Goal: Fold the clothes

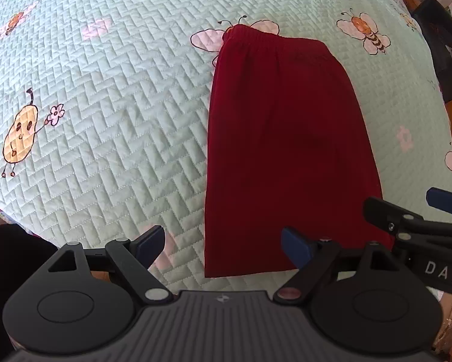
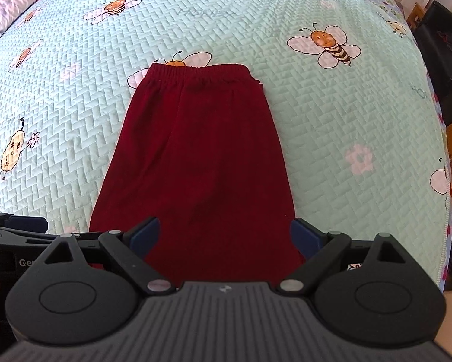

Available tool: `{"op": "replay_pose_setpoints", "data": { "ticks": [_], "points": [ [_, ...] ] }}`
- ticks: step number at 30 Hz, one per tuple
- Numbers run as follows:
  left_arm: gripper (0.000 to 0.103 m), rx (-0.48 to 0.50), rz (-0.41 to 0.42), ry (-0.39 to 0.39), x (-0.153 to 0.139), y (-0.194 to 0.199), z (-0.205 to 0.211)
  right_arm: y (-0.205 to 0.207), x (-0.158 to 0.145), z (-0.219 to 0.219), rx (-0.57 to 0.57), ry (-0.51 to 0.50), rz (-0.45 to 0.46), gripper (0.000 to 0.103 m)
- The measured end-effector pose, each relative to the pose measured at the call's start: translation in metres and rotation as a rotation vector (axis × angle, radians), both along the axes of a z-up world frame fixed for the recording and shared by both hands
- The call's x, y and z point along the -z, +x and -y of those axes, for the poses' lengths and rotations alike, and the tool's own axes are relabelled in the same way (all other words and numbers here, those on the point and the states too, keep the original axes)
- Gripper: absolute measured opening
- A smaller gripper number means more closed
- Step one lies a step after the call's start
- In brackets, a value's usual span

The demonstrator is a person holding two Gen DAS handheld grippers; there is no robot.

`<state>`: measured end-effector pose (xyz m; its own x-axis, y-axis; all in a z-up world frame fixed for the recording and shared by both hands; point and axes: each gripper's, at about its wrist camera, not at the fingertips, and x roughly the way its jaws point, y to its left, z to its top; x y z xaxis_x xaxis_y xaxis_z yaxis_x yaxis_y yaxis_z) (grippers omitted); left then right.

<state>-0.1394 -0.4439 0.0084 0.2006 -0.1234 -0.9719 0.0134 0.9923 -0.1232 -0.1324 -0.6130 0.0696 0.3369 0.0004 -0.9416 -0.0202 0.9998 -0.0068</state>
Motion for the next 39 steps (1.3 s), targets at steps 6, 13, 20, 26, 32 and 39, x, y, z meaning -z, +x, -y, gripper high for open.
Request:
{"op": "replay_pose_setpoints", "data": {
  "ticks": [6,13,20,26,32,39],
  "points": [
    [0.087,0.018,0.022,0.022,-0.004,-0.002,0.004,-0.002,0.0,0.003,0.002,0.007,0.006,0.093],
    [0.087,0.031,0.05,0.035,-0.006,-0.003,0.008,-0.005,0.001,0.008,0.015,0.017,0.011,0.093],
    [0.087,0.042,0.092,0.041,-0.012,-0.003,0.007,-0.008,0.002,0.01,0.026,0.04,0.019,0.093],
    [0.087,0.062,0.211,0.027,-0.028,-0.005,-0.003,-0.016,0.002,0.014,0.061,0.141,0.062,0.094],
    [0.087,0.108,0.501,0.046,-0.067,-0.023,-0.023,-0.047,-0.006,0.018,0.152,0.393,0.338,0.094],
    [0.087,0.123,0.861,0.035,-0.117,-0.064,-0.06,-0.11,-0.009,-0.014,0.262,0.374,0.727,0.101]
  ]
}}
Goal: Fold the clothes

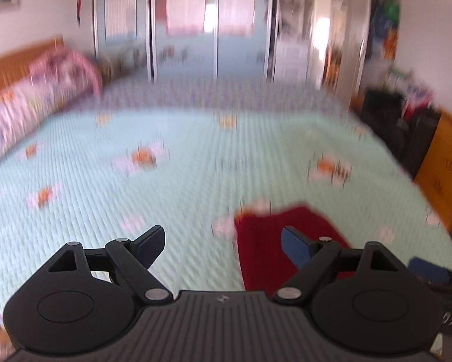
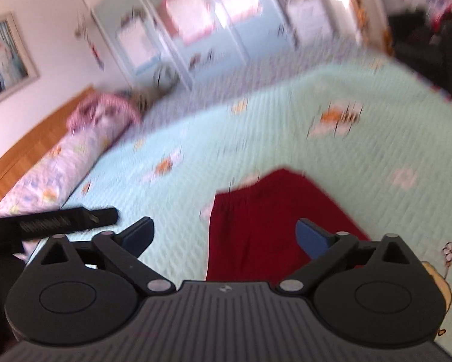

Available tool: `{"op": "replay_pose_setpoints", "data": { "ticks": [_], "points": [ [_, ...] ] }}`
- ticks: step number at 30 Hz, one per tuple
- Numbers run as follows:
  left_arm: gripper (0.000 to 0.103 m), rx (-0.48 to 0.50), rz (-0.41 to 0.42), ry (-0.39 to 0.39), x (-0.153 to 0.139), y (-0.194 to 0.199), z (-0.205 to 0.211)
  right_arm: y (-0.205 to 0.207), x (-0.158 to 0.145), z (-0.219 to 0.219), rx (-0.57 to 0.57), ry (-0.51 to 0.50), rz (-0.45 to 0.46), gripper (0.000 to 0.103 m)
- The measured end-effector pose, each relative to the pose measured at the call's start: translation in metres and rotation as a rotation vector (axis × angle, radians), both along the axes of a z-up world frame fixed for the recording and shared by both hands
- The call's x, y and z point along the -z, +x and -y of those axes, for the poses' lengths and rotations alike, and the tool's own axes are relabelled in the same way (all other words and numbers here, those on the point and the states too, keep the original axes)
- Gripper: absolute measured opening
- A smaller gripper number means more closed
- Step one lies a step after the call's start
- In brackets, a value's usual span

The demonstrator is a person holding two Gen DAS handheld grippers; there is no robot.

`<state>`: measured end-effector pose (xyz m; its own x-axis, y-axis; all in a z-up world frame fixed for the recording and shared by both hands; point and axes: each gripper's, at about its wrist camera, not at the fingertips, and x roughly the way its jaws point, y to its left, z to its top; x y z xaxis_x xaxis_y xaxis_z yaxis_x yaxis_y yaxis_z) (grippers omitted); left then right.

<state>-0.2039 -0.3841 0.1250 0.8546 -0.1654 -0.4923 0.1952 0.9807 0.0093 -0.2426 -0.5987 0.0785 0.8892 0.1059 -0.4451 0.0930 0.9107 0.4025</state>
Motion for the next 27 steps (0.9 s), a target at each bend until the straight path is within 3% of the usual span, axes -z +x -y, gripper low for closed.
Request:
{"op": "replay_pose_setpoints", "data": {
  "ticks": [3,4,6,11,14,16,17,20,22,27],
  "points": [
    [0.091,-0.064,0.233,-0.002,-0.017,-0.037,-0.021,-0.026,-0.004,-0.015,0.084,-0.047,0.124,0.103],
    [0.097,-0.075,0.302,-0.003,-0.02,-0.045,-0.027,-0.035,-0.005,-0.02,0.11,-0.063,0.163,0.103],
    [0.103,-0.055,0.38,-0.006,-0.024,-0.055,-0.039,-0.04,-0.006,-0.028,0.149,-0.087,0.175,0.103],
    [0.103,0.019,0.314,0.039,-0.017,-0.058,-0.058,-0.045,-0.011,-0.046,0.24,-0.116,0.14,0.103],
    [0.103,0.019,0.345,0.104,-0.005,-0.065,-0.069,-0.063,-0.012,-0.075,0.356,-0.29,0.196,0.103],
    [0.103,0.004,0.365,0.161,0.006,-0.066,-0.078,-0.058,-0.005,-0.086,0.423,-0.387,0.147,0.103],
    [0.103,0.006,0.352,0.169,0.011,-0.063,-0.082,-0.052,0.0,-0.087,0.413,-0.391,0.104,0.103],
    [0.103,0.048,0.22,0.11,0.028,-0.045,-0.091,-0.034,0.019,-0.076,0.331,-0.243,-0.026,0.103],
    [0.103,0.076,0.133,0.07,0.039,-0.033,-0.098,-0.024,0.028,-0.076,0.308,-0.207,-0.084,0.103],
    [0.103,0.145,-0.087,-0.029,0.067,-0.003,-0.113,-0.007,0.034,-0.093,0.304,-0.275,-0.119,0.103]
  ]
}}
